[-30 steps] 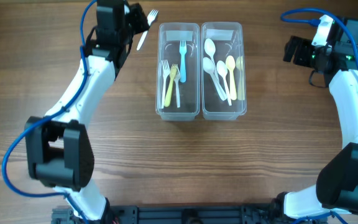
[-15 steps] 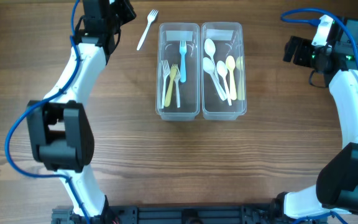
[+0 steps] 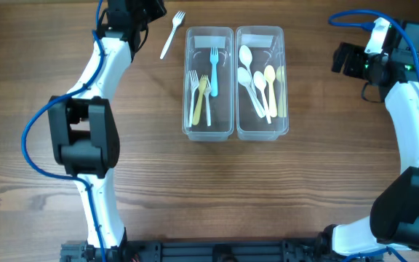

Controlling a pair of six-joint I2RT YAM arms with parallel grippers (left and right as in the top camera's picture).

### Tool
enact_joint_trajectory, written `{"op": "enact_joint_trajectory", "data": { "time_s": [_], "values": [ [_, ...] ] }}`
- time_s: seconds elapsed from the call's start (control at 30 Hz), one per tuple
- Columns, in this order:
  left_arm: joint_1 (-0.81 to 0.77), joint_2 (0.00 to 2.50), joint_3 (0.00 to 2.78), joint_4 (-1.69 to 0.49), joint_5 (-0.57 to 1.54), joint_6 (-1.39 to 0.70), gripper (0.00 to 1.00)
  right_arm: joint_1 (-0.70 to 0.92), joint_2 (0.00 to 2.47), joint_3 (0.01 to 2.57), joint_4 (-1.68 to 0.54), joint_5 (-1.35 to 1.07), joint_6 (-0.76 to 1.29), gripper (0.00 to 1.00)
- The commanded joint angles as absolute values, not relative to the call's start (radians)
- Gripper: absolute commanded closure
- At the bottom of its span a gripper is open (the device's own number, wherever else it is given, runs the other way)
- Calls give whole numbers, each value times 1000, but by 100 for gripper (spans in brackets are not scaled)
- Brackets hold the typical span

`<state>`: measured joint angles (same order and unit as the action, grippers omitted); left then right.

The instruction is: Pack container

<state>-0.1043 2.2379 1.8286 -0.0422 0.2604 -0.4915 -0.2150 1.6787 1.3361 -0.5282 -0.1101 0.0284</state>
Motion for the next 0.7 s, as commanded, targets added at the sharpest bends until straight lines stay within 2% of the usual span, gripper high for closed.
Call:
{"op": "enact_joint_trajectory", "data": {
  "time_s": [0.0,0.67],
  "values": [
    [-109,2307,1886,-27,288,-479,96,-211,1665,1349,-525,-104,19,0],
    [-110,2585,1953,2,339,-476,96,-211,1665,1349,-525,-104,19,0]
  ]
}}
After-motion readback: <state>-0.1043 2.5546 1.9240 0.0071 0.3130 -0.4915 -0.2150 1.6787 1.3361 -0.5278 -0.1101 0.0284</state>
